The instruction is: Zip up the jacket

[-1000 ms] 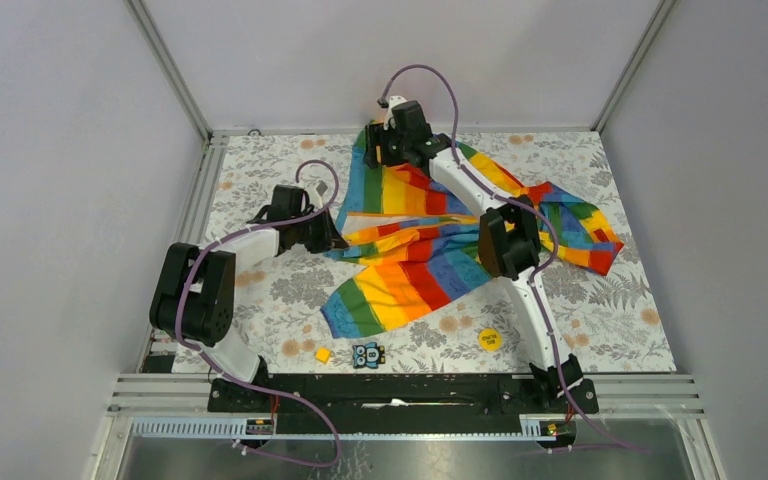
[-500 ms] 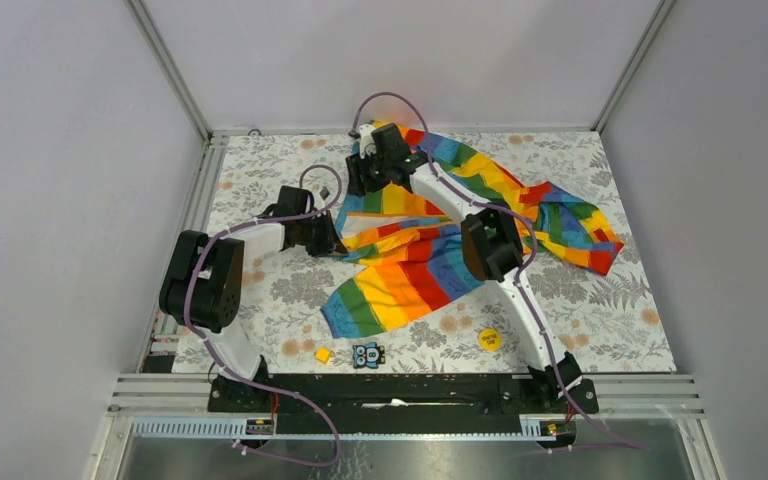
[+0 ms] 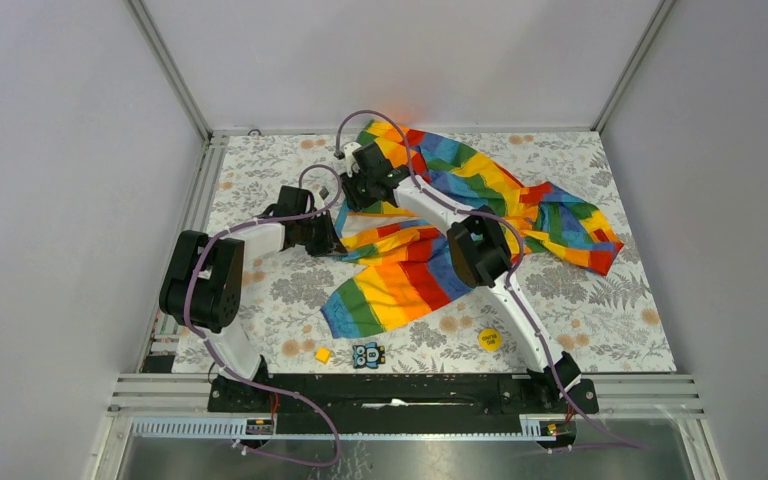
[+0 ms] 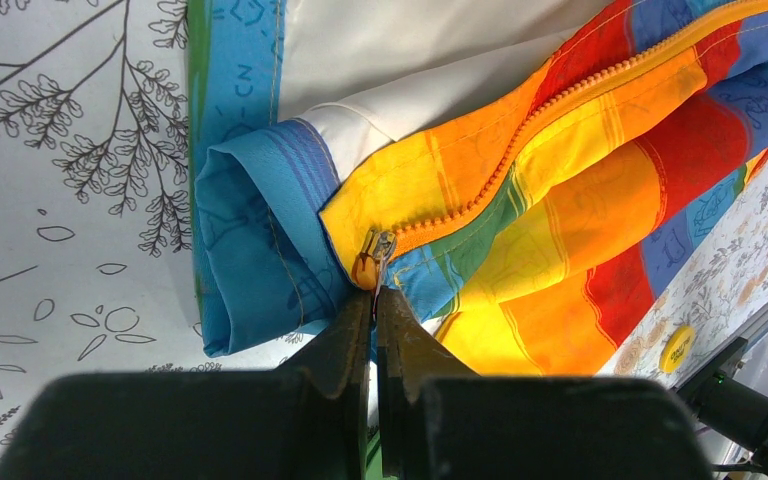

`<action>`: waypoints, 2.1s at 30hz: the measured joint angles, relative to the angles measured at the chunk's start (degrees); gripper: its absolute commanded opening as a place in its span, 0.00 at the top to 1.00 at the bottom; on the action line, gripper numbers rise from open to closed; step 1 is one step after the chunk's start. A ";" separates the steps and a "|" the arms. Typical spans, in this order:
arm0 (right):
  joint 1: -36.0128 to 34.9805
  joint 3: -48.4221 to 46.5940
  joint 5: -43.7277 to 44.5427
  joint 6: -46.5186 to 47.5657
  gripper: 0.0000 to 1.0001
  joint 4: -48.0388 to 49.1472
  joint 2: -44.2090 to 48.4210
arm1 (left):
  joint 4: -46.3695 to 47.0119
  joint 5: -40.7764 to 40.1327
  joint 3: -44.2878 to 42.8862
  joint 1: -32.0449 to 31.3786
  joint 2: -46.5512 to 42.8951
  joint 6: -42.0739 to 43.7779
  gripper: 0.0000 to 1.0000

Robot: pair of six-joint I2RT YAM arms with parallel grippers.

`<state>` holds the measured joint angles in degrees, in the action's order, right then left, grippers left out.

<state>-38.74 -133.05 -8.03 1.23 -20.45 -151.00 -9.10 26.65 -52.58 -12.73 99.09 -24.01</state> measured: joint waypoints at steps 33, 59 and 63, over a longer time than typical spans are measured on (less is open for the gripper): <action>-1.64 -2.75 8.37 -3.63 1.00 -1.95 -0.85 | 3.21 -0.72 1.11 0.00 -0.22 -0.04 1.00; 4.02 60.33 -14.21 10.69 1.00 46.34 38.05 | 25.73 9.57 10.51 0.00 -11.98 16.31 1.00; 3.98 62.93 -14.49 12.50 1.00 50.29 38.62 | 25.62 12.48 10.27 0.00 -11.98 17.44 1.00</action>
<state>-34.76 -70.13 -22.52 13.74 29.85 -112.38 16.51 39.13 -42.30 -12.73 87.11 -6.57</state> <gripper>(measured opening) 0.018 0.032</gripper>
